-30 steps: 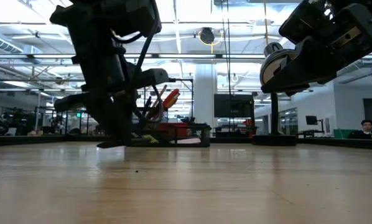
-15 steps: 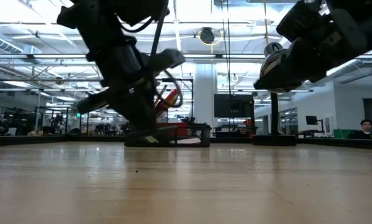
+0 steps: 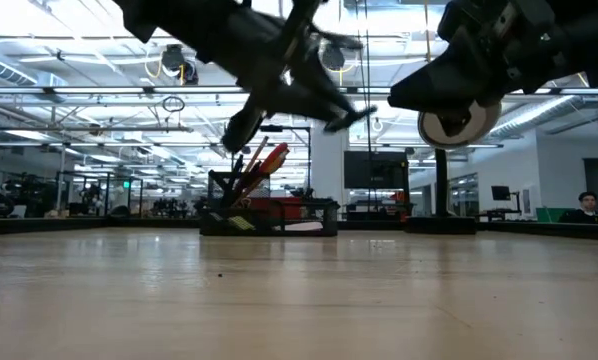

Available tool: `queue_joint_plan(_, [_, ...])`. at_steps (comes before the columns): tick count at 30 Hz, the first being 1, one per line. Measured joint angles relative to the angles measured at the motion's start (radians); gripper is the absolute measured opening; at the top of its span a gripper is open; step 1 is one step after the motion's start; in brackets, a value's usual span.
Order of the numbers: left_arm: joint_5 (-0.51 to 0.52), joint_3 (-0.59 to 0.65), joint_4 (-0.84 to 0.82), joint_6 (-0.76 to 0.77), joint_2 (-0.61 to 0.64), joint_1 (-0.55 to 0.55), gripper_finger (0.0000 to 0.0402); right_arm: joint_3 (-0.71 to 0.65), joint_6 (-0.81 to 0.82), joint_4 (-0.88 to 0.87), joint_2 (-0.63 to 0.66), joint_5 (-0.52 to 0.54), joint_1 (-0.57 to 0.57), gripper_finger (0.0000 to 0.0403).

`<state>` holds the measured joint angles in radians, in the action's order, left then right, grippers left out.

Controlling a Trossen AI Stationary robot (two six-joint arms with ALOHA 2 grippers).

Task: Pick and place office supplies into organizer
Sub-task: Put the black pen into the black desk organizer

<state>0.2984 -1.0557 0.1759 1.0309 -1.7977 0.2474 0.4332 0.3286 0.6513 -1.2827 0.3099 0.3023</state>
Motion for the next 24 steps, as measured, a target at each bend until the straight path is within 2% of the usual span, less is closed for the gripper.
queue_joint_plan(3, [-0.004, -0.001, 0.071, -0.045, 0.001, 0.000, 0.0014, 0.000, 0.000, 0.012, 0.000, -0.055, 0.000, 0.0059])
queue_joint_plan(9, [-0.005, -0.001, 0.097, -0.072, 0.002, 0.000, 0.0023, 0.000, 0.031, 0.071, 0.001, -0.201, 0.000, 0.0060])
queue_joint_plan(18, [-0.008, -0.001, 0.147, -0.110, 0.002, 0.026, 0.0023, -0.044, 0.030, 0.126, 0.000, -0.210, 0.000, 0.0064])
queue_joint_plan(21, [-0.008, -0.001, 0.149, -0.114, 0.002, 0.033, 0.0023, -0.091, 0.067, 0.162, 0.000, -0.215, 0.000, 0.0084])
queue_joint_plan(24, [-0.005, -0.001, 0.169, -0.121, 0.002, 0.040, 0.0017, -0.149, 0.112, 0.269, 0.000, -0.235, 0.000, 0.0121])
